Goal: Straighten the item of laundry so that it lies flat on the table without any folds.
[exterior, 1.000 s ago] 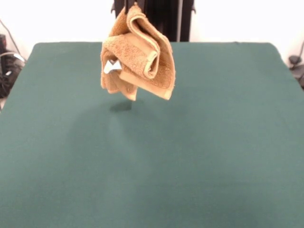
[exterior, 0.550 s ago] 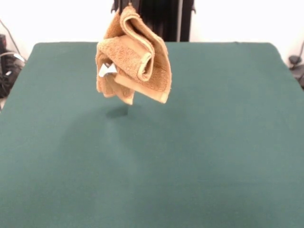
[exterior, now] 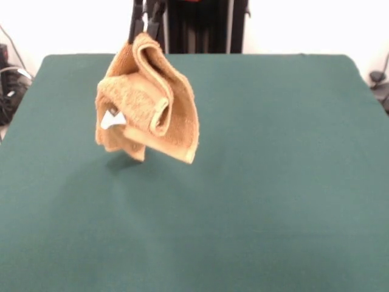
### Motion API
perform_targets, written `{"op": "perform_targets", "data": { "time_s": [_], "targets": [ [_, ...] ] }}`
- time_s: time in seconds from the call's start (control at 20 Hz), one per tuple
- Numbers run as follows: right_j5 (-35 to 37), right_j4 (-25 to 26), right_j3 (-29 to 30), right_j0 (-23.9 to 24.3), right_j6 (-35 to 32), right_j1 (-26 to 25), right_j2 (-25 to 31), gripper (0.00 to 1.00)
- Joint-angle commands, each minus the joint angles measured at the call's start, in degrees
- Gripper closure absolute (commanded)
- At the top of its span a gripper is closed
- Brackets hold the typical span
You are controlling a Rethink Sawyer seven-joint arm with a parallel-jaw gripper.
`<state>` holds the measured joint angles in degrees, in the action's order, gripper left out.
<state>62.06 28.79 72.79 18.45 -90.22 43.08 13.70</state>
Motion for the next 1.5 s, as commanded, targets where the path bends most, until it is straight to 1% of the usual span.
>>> {"op": "perform_targets", "data": {
  "time_s": [0.05,0.15,0.3,0.6,0.85,0.95,1.1,1.2,1.3,1.35,1.4,1.5],
  "targets": [
    [-8.66,6.64,0.7,-4.84,-6.57,-4.15,-1.32,1.0],
    [-11.15,9.23,0.28,-6.22,-9.69,-4.65,-3.15,1.0],
    [-13.06,11.43,-0.72,-8.25,-13.02,-5.31,-5.57,1.0],
    [-16.67,14.09,-2.14,-12.85,-19.93,-6.63,-11.51,1.0],
    [-21.2,16.02,-2.37,-17.19,-26.52,-8.89,-17.36,1.0],
    [-23.81,16.41,-1.78,-19.08,-30.91,-10.14,-20.1,1.0],
    [-29.97,17.46,-0.26,-22.48,-39.16,-13.03,-24.89,1.0],
    [-33.45,16.83,0.57,-24.07,-43.19,-14.79,-27.25,1.0],
    [-36.87,15.08,1.78,-25.33,-46.91,-16.6,-29.11,1.0],
    [-37.37,14.15,2.18,-25.59,-47.17,-17.13,-29.46,1.0],
    [-37.35,12.18,3.11,-25.32,-47.43,-17.33,-29.17,1.0],
    [-38.56,11.0,3.87,-25.71,-47.91,-17.93,-29.64,1.0]
  ]
}}
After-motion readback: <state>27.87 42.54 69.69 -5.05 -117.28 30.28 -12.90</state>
